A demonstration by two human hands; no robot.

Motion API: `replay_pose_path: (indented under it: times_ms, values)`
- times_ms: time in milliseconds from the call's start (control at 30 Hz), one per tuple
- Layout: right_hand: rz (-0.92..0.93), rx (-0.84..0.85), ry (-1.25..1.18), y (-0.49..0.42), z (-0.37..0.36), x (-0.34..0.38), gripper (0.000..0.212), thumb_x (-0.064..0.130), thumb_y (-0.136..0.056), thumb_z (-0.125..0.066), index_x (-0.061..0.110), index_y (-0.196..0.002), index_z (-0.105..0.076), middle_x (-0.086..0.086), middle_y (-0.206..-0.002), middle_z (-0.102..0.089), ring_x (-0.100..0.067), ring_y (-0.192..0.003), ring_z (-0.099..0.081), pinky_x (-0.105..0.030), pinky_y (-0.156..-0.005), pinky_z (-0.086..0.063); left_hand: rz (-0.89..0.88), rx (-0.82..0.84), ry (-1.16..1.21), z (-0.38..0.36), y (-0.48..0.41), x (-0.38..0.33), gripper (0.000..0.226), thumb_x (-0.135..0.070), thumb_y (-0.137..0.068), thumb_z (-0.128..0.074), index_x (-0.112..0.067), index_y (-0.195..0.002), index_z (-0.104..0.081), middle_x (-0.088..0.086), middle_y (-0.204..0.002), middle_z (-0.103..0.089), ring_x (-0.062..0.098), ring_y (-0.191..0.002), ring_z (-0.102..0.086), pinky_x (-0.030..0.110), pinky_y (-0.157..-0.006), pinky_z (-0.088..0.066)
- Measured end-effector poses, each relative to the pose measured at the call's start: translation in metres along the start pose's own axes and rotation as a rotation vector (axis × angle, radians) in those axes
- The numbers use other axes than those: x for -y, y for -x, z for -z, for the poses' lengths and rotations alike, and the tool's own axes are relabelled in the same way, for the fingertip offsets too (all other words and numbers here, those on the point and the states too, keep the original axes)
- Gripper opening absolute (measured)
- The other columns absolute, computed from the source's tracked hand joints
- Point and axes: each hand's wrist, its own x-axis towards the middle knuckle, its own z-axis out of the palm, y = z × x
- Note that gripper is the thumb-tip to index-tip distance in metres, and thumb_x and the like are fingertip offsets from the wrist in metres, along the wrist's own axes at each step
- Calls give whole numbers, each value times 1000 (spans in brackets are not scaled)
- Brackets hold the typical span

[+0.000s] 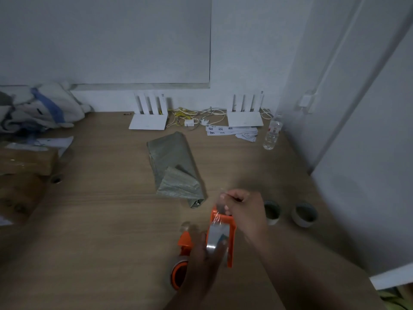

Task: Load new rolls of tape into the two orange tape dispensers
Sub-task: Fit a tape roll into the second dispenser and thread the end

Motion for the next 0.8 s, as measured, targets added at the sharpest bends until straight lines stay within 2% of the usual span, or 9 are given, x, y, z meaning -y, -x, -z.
replay_pose_path:
  times_ms: [200, 367, 433, 500, 567, 633, 700, 733, 800]
  values:
    - [2, -46, -50, -7, 2, 9, 22, 23, -80, -73, 38, -64, -73, 4, -67, -75, -15, -61, -72, -36, -66, -61, 11, -61, -31, -2, -6, -7, 15, -30, -90, -82, -19, -93, -73, -3, -76, -81, 7, -72, -75, 15, -62, -57]
    - [-32, -43, -46, -11, 5, 5, 20, 21, -81, -72, 32, -65, -72, -1, -62, -71, -10, -55, -64, -45, -69, -60, 72, 104, -54, -1, 0, -3, 51, -12, -67, -94, -31, -100, -59, -1, -97, -76, 1, -77, -79, 14, -63, -62]
    - [-32, -31, -37, -9, 3, 4, 19, 20, -82, -72, 31, -67, -71, -1, -65, -72, -13, -59, -67, -45, -72, -62, 76, 93, -107, -1, 0, 5, 52, -7, -78, -94, -37, -98, -56, -6, -95, -73, 1, -75, -76, 11, -61, -61]
    - [-25, -41, -50, -6, 0, 3, 19, 21, -82, -72, 32, -66, -73, -4, -69, -73, -21, -66, -71, -46, -73, -62, 31, 14, -138, -1, 0, 9, 50, -28, -78, -94, -33, -118, -64, -1, -99, -77, 7, -85, -79, 11, -68, -60]
    - [-3, -55, -57, -7, -3, 4, 23, 22, -81, -72, 39, -66, -73, -5, -70, -74, -25, -66, -72, -48, -73, -61, 60, -43, -175, 0, -5, 21, 97, -66, -61, -80, -18, -144, -62, 10, -105, -82, 26, -98, -82, 19, -81, -60]
    - [13, -73, -73, -10, -3, 7, 26, 22, -81, -72, 41, -64, -73, -2, -67, -74, -21, -60, -70, -48, -73, -61, 96, -54, -138, 2, -4, 17, 98, -70, -62, -75, -31, -151, -62, 15, -104, -85, 32, -95, -82, 33, -87, -65]
    - [19, -78, -76, -15, -1, 9, 24, 22, -81, -72, 37, -62, -72, 0, -67, -74, -18, -59, -70, -48, -74, -61, 133, -73, -102, 4, -4, 12, 27, -51, -83, -82, -68, -104, -78, 5, -75, -83, 22, -68, -80, 42, -74, -66]
    - [17, -77, -74, -16, -1, 9, 23, 23, -82, -72, 35, -62, -71, 0, -67, -74, -17, -58, -70, -47, -75, -61, 106, -74, -100, 4, -5, 13, 27, -41, -89, -83, -65, -78, -79, 0, -59, -76, 14, -54, -73, 39, -66, -63]
    - [7, -89, -83, -19, 0, 7, 19, 22, -81, -72, 32, -65, -72, 0, -65, -73, -13, -55, -67, -48, -74, -60, 117, -59, -59, 6, -3, 15, 17, -52, -75, -83, -37, -67, -79, -2, -49, -70, 9, -44, -67, 41, -62, -61]
